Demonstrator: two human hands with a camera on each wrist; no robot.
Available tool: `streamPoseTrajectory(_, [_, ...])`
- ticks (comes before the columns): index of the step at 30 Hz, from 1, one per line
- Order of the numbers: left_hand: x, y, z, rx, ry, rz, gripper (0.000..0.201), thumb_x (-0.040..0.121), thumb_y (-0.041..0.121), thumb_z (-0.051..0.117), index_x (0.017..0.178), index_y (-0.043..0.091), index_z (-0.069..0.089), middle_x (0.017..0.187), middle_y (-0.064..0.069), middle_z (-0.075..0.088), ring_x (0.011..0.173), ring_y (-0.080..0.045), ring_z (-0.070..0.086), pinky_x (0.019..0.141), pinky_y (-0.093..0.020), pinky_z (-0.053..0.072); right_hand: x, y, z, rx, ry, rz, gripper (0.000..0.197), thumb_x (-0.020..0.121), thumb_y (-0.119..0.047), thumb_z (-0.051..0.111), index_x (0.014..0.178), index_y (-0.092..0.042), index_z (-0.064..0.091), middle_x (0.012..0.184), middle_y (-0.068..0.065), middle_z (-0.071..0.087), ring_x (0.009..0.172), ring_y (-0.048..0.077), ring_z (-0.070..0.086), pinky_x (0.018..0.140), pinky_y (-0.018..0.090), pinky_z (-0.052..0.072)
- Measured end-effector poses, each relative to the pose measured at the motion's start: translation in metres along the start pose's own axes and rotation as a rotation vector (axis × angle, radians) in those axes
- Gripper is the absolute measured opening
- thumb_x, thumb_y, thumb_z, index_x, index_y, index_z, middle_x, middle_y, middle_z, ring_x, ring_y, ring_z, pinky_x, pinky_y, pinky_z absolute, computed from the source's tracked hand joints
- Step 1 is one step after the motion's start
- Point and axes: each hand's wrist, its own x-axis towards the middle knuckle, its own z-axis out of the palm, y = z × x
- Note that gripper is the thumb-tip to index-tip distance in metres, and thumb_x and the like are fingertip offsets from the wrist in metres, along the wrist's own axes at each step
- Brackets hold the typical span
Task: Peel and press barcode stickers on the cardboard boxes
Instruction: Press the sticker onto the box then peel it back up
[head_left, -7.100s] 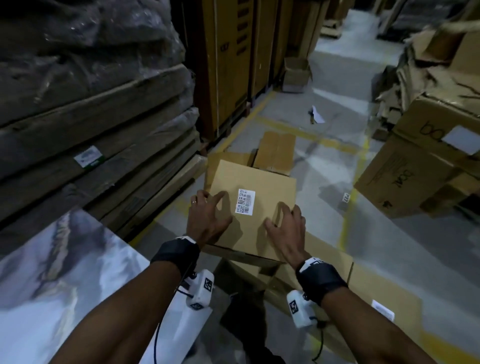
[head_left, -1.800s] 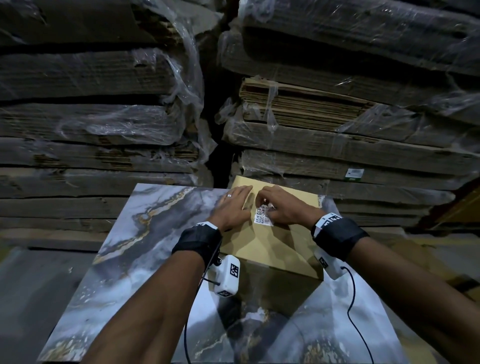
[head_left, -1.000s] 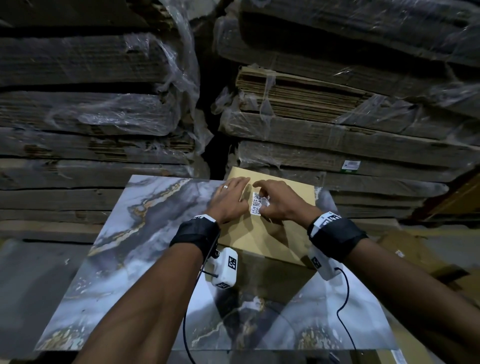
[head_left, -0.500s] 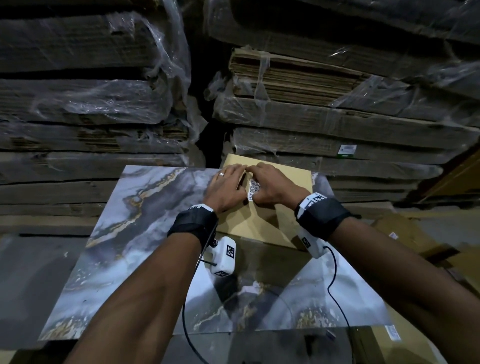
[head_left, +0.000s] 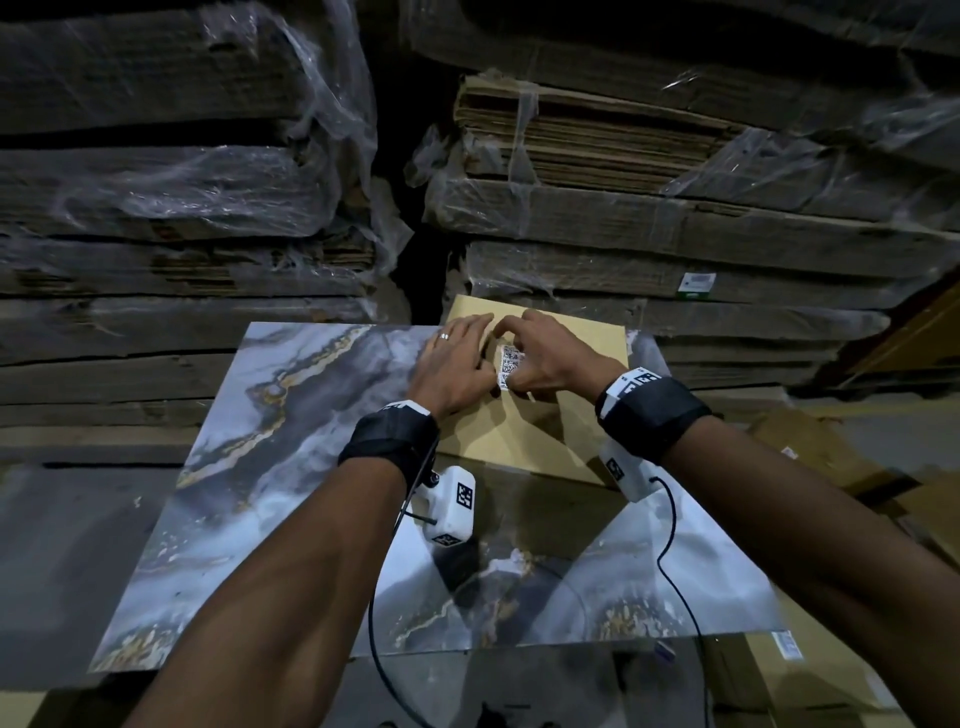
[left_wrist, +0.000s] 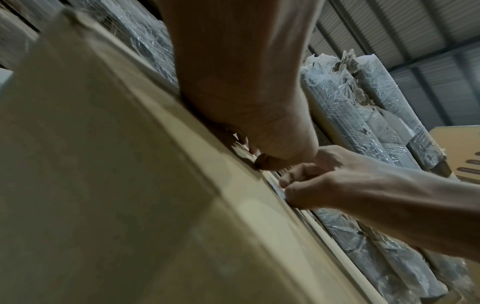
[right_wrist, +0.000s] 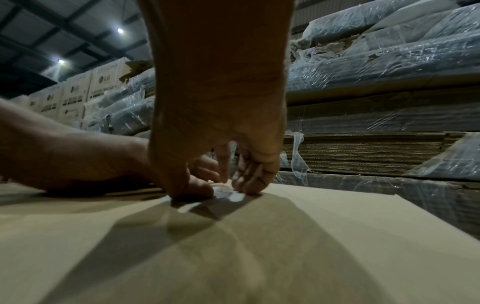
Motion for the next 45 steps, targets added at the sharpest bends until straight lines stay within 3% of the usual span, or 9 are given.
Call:
streamPoseTrajectory(3, [-0.002, 0.001, -0.002, 0.009, 0.013, 0.006, 0.080, 0.075, 0.035, 0.042, 0.153, 0.017, 0.037, 0.152, -0.006, 0.044, 0.141, -0.024, 0.037, 0.117, -0.045, 0.028, -0.007, 0.011, -0.002, 0.005, 0.060, 0.087, 0.082, 0.068, -0.037, 0.086, 0.138, -0.008, 0.053, 0.122, 0.018, 0.056, 0.110, 0.035, 0.056, 0.084, 0.033, 0.043])
streamPoseTrajectory(7, [-0.003, 0.002, 0.000, 0.026, 0.026, 0.017, 0.081, 0.074, 0.034, 0.043, 0.152, 0.017, 0.038, 0.151, -0.006, 0.045, 0.140, -0.024, 0.038, 0.118, -0.043, 0.028, -0.018, 0.021, 0.004, 0.019, 0.076, 0.106, 0.087, 0.073, -0.041, 0.084, 0.143, -0.004, 0.049, 0.119, 0.019, 0.061, 0.110, 0.035, 0.056, 0.087, 0.036, 0.042])
streamPoseTrajectory(16, [-0.005, 0.004, 0.000, 0.025, 0.023, 0.028, 0.079, 0.074, 0.033, 0.041, 0.152, 0.017, 0.037, 0.151, -0.005, 0.044, 0.140, -0.023, 0.037, 0.117, -0.045, 0.027, -0.019, 0.020, 0.009, -0.004, 0.064, 0.123, 0.096, 0.072, -0.044, 0.083, 0.147, -0.004, 0.037, 0.114, 0.019, 0.056, 0.107, 0.035, 0.051, 0.078, 0.034, 0.033])
streamPoseTrajectory(21, [-0.005, 0.006, 0.001, 0.039, 0.011, 0.018, 0.077, 0.076, 0.035, 0.039, 0.152, 0.019, 0.037, 0.151, -0.004, 0.044, 0.140, -0.023, 0.037, 0.117, -0.048, 0.028, -0.016, 0.013, 0.012, -0.043, 0.066, 0.161, 0.090, 0.069, -0.037, 0.083, 0.139, -0.001, 0.040, 0.106, 0.020, 0.056, 0.101, 0.038, 0.052, 0.072, 0.033, 0.029])
streamPoseTrajectory(25, [-0.004, 0.005, 0.003, 0.031, 0.017, 0.016, 0.069, 0.085, 0.040, 0.037, 0.152, 0.020, 0.037, 0.151, -0.002, 0.044, 0.140, -0.022, 0.037, 0.115, -0.046, 0.028, -0.016, 0.004, 0.011, -0.076, 0.067, 0.197, 0.090, 0.068, -0.029, 0.082, 0.142, 0.000, 0.038, 0.107, 0.020, 0.056, 0.102, 0.037, 0.052, 0.071, 0.032, 0.028])
streamPoseTrajectory(31, [-0.005, 0.005, -0.001, -0.022, -0.005, 0.008, 0.080, 0.076, 0.035, 0.040, 0.154, 0.018, 0.035, 0.153, -0.004, 0.043, 0.143, -0.023, 0.035, 0.116, -0.045, 0.026, -0.017, -0.002, 0.010, -0.086, 0.054, 0.207, 0.097, 0.074, -0.028, 0.080, 0.151, 0.000, 0.029, 0.117, 0.022, 0.054, 0.110, 0.039, 0.051, 0.075, 0.030, 0.027])
streamPoseTrajectory(36, [-0.005, 0.004, -0.005, -0.102, 0.015, -0.019, 0.070, 0.090, 0.023, 0.057, 0.155, 0.021, 0.031, 0.150, -0.002, 0.045, 0.142, -0.021, 0.033, 0.115, -0.037, 0.021, -0.020, -0.006, 0.009, -0.104, 0.057, 0.200, 0.095, 0.076, -0.031, 0.080, 0.150, 0.003, 0.031, 0.120, 0.022, 0.054, 0.112, 0.039, 0.052, 0.076, 0.031, 0.029])
streamPoseTrajectory(45, [-0.011, 0.010, -0.014, -0.123, -0.009, -0.016, 0.075, 0.088, 0.018, 0.060, 0.157, 0.022, 0.029, 0.152, -0.002, 0.042, 0.144, -0.020, 0.029, 0.116, -0.036, 0.016, -0.015, -0.013, 0.010, -0.134, 0.064, 0.238, 0.077, 0.072, -0.032, 0.079, 0.133, 0.002, 0.047, 0.111, 0.019, 0.057, 0.104, 0.036, 0.054, 0.077, 0.037, 0.039])
